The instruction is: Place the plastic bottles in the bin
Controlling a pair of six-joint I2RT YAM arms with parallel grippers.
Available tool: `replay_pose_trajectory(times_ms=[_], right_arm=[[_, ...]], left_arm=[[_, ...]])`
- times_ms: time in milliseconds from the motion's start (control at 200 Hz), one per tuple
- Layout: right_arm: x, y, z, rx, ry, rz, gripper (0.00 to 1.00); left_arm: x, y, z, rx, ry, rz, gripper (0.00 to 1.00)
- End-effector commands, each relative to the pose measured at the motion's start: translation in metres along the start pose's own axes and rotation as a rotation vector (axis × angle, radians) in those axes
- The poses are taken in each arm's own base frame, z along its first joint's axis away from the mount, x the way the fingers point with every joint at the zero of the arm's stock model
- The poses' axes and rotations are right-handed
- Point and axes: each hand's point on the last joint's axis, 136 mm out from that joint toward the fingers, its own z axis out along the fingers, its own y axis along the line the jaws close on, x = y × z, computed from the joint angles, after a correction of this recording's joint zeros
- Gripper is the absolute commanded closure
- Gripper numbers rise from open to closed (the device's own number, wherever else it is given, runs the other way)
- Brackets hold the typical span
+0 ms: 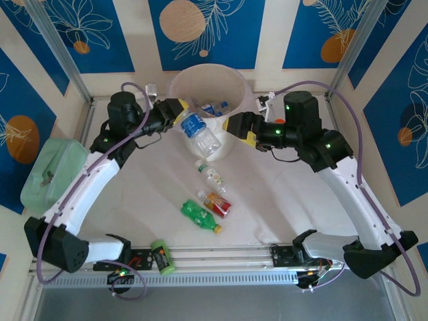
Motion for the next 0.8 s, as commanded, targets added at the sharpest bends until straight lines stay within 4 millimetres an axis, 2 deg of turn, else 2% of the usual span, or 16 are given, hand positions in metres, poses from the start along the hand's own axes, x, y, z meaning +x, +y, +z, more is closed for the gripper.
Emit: replay_pose_trajectory(times_ms=[0,215,325,500,790], right_arm=[[-0.007,0.015,0.005,-0.061,0.024,-0.062,0.02],[-0.021,0.031,0.022,-0.093,0.043,-0.116,0.01],[-0.02,0.042,0.03,-0.122,0.066,-0.143,0.01],[-0.015,0.052,0.041,-0.14,0.094,-0.176,0.03],[-0.014,0.051,0.049,-0.114,0.097,-0.189,0.1]], left_arm=[[0.0,-0.059,-0.004,0.254,0.062,0.062,0.89],[0.002,-0.065,0.001,0.346,0.1,0.025,0.91],[0.001,-0.069,0.001,0.372,0.103,0.025,0.91],[0.002,-0.063,0.004,0.359,0.112,0.02,0.91],[0.004,-0.052,0.009,0.333,0.13,0.003,0.91]])
